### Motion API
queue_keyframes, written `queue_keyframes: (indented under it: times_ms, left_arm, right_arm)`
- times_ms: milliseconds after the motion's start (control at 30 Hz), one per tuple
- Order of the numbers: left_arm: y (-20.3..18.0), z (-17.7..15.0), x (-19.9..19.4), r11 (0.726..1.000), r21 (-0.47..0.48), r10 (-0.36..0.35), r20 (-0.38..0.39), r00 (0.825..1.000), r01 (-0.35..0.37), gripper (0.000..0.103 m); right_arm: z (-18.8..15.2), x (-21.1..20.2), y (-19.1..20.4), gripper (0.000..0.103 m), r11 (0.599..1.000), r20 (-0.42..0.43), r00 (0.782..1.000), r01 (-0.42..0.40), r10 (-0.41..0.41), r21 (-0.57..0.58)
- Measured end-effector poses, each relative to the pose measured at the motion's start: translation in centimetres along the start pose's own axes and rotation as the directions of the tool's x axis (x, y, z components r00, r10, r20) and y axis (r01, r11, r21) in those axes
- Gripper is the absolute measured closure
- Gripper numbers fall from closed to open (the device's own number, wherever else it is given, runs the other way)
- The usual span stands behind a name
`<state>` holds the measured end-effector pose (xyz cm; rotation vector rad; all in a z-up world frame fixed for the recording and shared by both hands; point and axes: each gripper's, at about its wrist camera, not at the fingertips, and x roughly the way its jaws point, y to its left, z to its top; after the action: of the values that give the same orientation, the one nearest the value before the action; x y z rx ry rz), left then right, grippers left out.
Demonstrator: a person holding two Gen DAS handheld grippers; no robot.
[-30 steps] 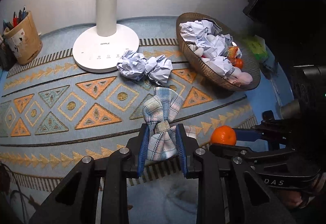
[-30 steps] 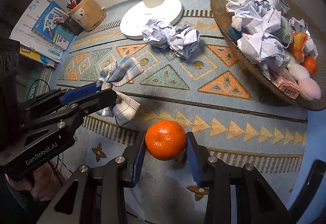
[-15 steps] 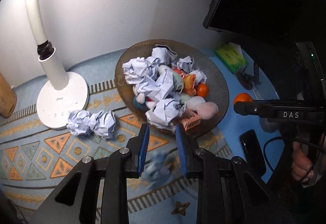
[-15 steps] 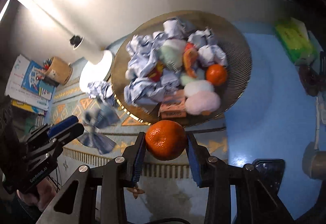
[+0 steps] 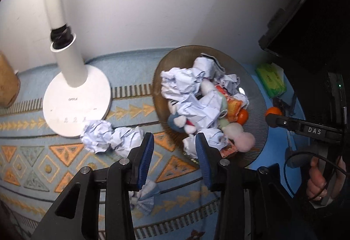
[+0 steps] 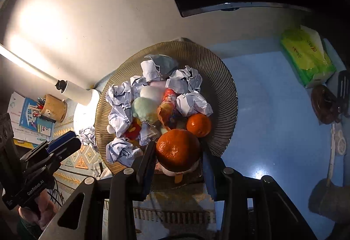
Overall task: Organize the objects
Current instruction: 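Move both tools back over the bow and paper balls on the rug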
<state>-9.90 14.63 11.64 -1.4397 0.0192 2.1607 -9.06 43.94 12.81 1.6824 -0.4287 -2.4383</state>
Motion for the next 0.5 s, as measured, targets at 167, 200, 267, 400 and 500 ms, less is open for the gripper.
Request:
queue_keyframes:
  times_ms: [167, 200, 267, 400, 500]
  left_arm:
    - [6.7, -2.6, -0.9, 0.981, -0.186, 0.044, -0.045, 0.998, -0.051, 0.038]
    - [7.6, -3.0, -1.1, 0.977, -0.206, 0.05, -0.045, 0.998, -0.058, 0.038]
    - [8.8, -3.7, -1.6, 0.97, -0.232, 0.059, -0.042, 0.997, -0.068, 0.038]
    - [9.8, -4.4, -2.2, 0.967, -0.23, 0.103, -0.039, 0.994, -0.109, 0.038]
    - [9.8, -4.6, -2.2, 0.971, -0.207, 0.117, -0.043, 0.992, -0.124, 0.038]
  right_arm:
    - [1.5, 1.5, 0.3, 0.043, 0.999, -0.019, 0.998, 0.052, -0.052, -0.016]
    - [1.7, 1.6, 0.1, 0.033, 0.999, -0.012, 0.999, 0.046, -0.046, 0.001]
    - [1.9, 1.4, 0.1, 0.032, 1.0, -0.006, 1.0, 0.011, -0.011, 0.026]
    - [1.0, 0.6, 1.4, 0.03, 1.0, 0.01, 1.0, -0.009, 0.009, 0.024]
    - [-0.6, 0.2, 2.7, 0.027, 0.999, 0.001, 0.999, -0.035, 0.035, 0.031]
